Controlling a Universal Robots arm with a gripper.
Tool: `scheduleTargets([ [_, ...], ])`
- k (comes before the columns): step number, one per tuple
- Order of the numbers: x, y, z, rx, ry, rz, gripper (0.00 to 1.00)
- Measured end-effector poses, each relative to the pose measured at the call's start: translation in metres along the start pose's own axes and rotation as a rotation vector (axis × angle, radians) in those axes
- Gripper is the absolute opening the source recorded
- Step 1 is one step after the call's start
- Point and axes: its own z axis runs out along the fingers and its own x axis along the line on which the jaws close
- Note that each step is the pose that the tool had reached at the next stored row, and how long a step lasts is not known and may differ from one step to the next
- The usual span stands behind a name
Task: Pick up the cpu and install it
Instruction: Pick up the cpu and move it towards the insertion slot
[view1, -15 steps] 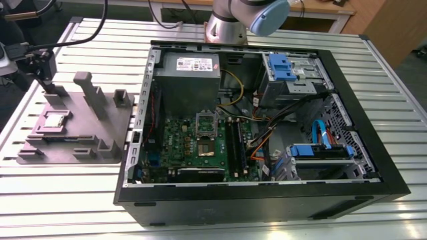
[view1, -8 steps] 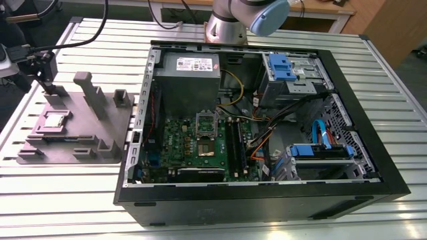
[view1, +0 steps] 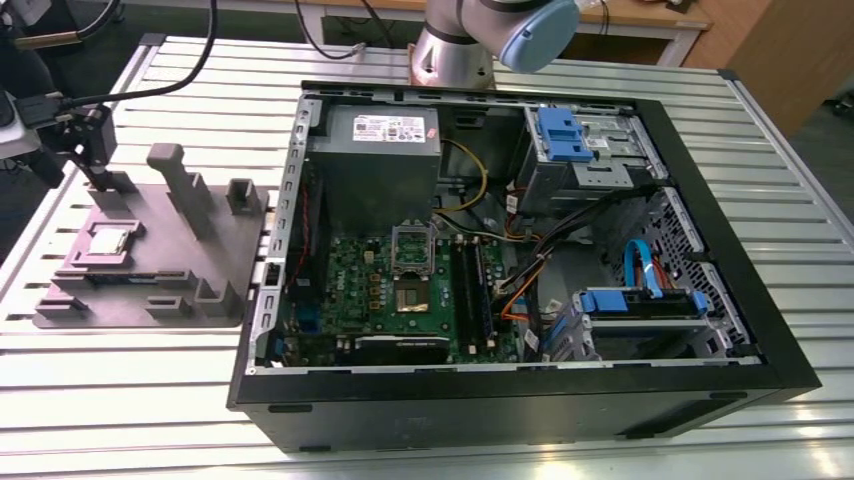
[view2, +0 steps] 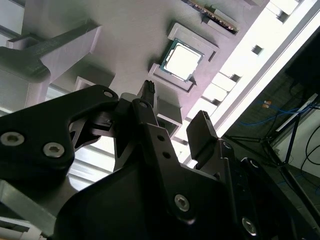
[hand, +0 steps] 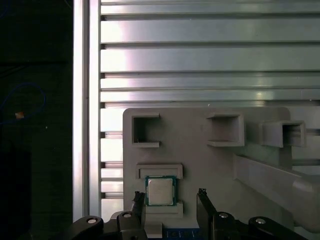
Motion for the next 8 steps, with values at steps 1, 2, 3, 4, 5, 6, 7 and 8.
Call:
scheduleTargets([
  [1,0.0000,0.0000,0.0001,0.0000,0.0000,0.000,0.53],
  [2,0.0000,0.0000,0.0002,0.0000,0.0000,0.000,0.53],
  [3,0.0000,0.0000,0.0003,0.0000,0.0000,0.000,0.53],
  [4,0.0001,0.0000,0.0005,0.0000,0.0000,0.000,0.53],
  [5,0.0002,0.0000,0.0007,-0.0001,-0.0001,0.000,0.53],
  [6,0.0007,0.0000,0.0009,-0.0001,-0.0001,0.000,0.53],
  [7,0.0013,0.0000,0.0010,-0.0001,-0.0001,0.000,0.53],
  [8,0.0020,-0.0001,0.0011,0.0001,0.0001,0.000,0.53],
])
